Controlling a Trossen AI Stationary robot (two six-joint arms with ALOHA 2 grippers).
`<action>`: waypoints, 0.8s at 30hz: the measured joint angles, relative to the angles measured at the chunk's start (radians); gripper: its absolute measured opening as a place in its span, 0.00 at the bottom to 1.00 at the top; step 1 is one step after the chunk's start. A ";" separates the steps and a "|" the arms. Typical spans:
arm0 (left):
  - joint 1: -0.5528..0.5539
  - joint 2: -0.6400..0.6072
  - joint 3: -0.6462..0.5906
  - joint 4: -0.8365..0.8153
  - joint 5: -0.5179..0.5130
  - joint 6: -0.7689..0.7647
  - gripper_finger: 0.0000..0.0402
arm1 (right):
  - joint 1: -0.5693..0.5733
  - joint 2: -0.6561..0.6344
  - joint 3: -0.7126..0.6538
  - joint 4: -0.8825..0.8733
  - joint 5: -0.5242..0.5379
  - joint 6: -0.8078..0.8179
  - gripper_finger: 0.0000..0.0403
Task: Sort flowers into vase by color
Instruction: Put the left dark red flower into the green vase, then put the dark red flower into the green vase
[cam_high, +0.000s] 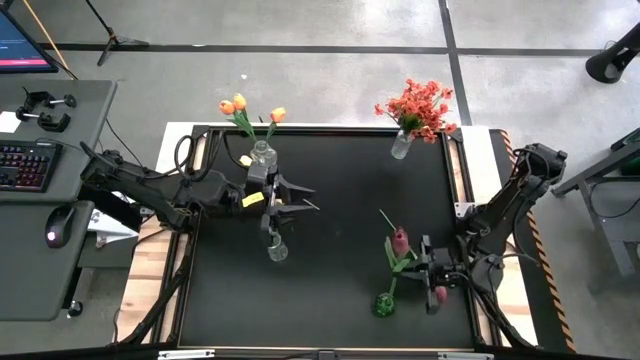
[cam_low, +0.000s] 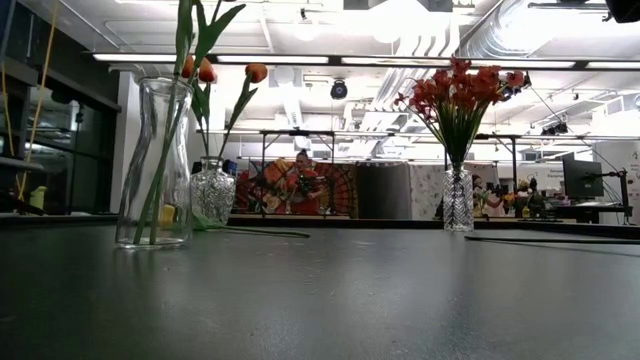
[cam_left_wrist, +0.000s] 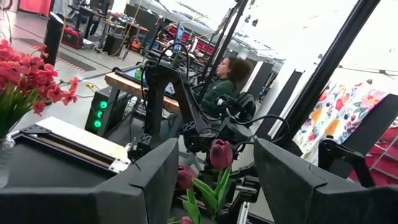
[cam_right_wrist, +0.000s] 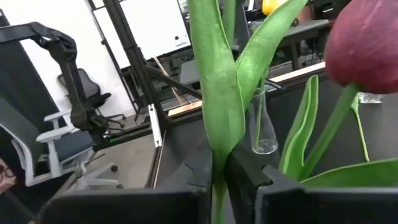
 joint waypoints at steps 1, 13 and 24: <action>0.000 0.000 0.000 -0.001 0.000 0.001 0.49 | 0.000 0.000 0.003 -0.002 0.002 0.005 0.09; 0.001 -0.002 0.001 -0.046 0.000 0.002 0.49 | 0.000 0.000 0.234 -0.523 -0.159 0.210 0.55; 0.001 -0.022 0.001 -0.080 0.000 0.033 0.49 | 0.000 -0.001 0.566 -1.338 -0.390 0.518 0.63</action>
